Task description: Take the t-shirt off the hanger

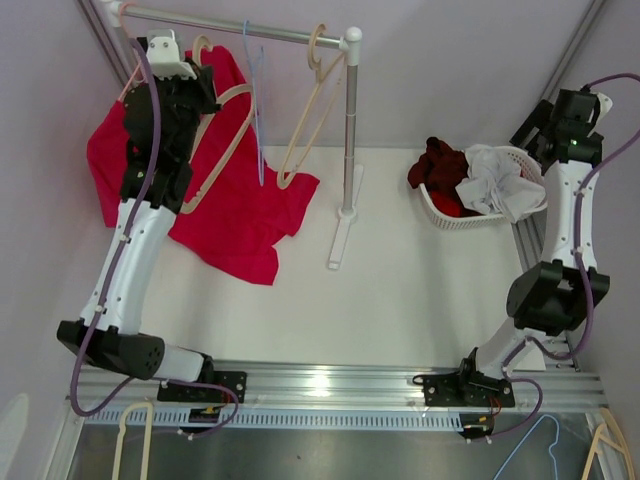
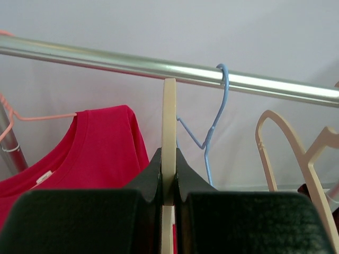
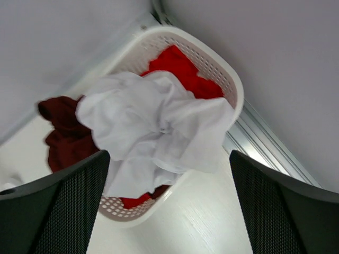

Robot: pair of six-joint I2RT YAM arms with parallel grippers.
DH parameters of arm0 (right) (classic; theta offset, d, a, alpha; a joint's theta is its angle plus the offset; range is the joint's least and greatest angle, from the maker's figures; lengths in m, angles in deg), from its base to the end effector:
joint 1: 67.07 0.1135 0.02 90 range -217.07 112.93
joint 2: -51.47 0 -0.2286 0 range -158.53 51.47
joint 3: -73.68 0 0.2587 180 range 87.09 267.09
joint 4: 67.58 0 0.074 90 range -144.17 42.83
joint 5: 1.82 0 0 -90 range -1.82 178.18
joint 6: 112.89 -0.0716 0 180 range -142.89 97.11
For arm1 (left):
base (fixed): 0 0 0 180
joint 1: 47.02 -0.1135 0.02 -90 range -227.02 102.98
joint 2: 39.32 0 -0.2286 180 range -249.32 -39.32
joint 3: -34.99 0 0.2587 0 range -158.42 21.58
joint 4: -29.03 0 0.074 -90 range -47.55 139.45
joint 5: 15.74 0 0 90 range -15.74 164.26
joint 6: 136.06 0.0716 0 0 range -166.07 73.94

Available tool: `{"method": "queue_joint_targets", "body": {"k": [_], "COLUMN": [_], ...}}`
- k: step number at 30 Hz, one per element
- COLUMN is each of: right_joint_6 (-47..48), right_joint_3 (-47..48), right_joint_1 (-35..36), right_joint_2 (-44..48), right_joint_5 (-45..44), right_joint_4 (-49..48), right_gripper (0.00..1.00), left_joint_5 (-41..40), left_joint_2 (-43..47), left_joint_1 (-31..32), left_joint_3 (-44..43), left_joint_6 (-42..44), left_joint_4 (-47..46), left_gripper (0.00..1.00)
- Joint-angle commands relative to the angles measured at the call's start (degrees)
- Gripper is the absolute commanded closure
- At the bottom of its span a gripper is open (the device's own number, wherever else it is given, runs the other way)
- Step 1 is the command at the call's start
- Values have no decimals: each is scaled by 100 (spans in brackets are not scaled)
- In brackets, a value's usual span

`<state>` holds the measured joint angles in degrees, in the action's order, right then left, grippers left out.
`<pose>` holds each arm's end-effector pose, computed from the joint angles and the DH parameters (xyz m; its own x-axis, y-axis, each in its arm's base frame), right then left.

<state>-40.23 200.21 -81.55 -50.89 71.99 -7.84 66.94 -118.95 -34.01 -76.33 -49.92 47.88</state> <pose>0.4027 -0.1246 0.3597 -0.4006 0.3991 -0.8248 0.6067 0.7901 0.0876 0.3337 -0.0677 0.5065 0.2092 -0.1169 -0.9709 0.1166 0.9887 -0.0939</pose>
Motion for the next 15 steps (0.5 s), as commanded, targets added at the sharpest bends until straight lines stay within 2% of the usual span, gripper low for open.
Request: {"method": "queue_joint_targets", "body": {"k": [1,7,15], "right_joint_6": [12,-15,56], "right_joint_3": [-779,-1240,-1643], "right_joint_1": [-2,50,314], "right_joint_2": [866,1658,1975], "right_joint_5": [730,1126,1425], "right_joint_4": [-1045,-1486,-1907], "right_gripper": [0,1,1], "left_joint_5": [90,19,-33], "left_joint_2": [-227,-438,-957], "left_joint_1": [-71,-71,-71], "left_joint_3": [-412,-510,-949], "left_joint_6": [131,78,96], "left_joint_4": [-649,-1008,-1341], "left_gripper": [99,99,99]}}
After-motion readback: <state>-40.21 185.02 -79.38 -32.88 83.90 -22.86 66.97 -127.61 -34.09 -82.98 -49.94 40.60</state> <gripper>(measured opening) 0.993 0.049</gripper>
